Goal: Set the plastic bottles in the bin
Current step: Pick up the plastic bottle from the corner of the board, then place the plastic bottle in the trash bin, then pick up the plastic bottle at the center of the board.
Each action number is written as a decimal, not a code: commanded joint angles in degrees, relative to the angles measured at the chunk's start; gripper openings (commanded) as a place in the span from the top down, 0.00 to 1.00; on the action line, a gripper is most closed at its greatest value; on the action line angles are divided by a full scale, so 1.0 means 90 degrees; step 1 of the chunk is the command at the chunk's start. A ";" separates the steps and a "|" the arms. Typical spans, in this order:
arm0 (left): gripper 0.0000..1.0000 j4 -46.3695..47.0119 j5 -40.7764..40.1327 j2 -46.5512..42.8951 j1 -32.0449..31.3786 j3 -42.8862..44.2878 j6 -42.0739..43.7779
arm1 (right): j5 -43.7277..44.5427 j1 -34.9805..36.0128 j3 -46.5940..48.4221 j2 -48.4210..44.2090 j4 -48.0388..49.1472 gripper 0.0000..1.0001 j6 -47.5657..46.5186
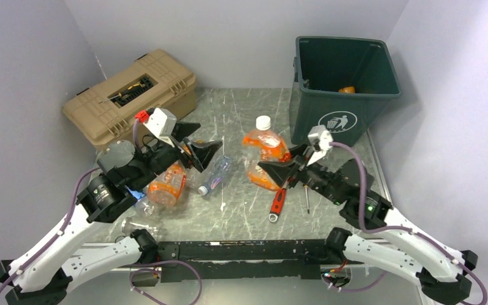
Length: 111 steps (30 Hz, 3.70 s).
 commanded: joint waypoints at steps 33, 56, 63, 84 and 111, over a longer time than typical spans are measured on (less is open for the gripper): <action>0.14 0.0282 -0.2935 -0.1202 0.0096 -0.1815 0.1829 | 0.2959 -0.4803 0.5032 0.3823 -0.0214 0.76 -0.0545; 0.16 0.0028 -0.2708 -0.0777 0.0092 -0.1695 0.1499 | 0.1755 -0.6027 0.5709 0.6488 -0.0288 0.40 0.0565; 0.16 0.0029 -0.2806 -0.0710 0.0093 -0.1710 0.1544 | 0.1791 -0.6026 0.5684 0.6386 -0.0306 0.28 0.0640; 0.08 0.0112 -0.3716 -0.0713 0.0094 -0.1810 0.1617 | 0.2646 -0.1926 0.1814 0.2419 0.1100 0.25 0.0338; 0.18 -0.3353 -0.1807 0.2440 0.0102 -0.0032 -0.0608 | 0.2534 -0.0877 -0.1958 0.3265 0.1665 0.24 0.2829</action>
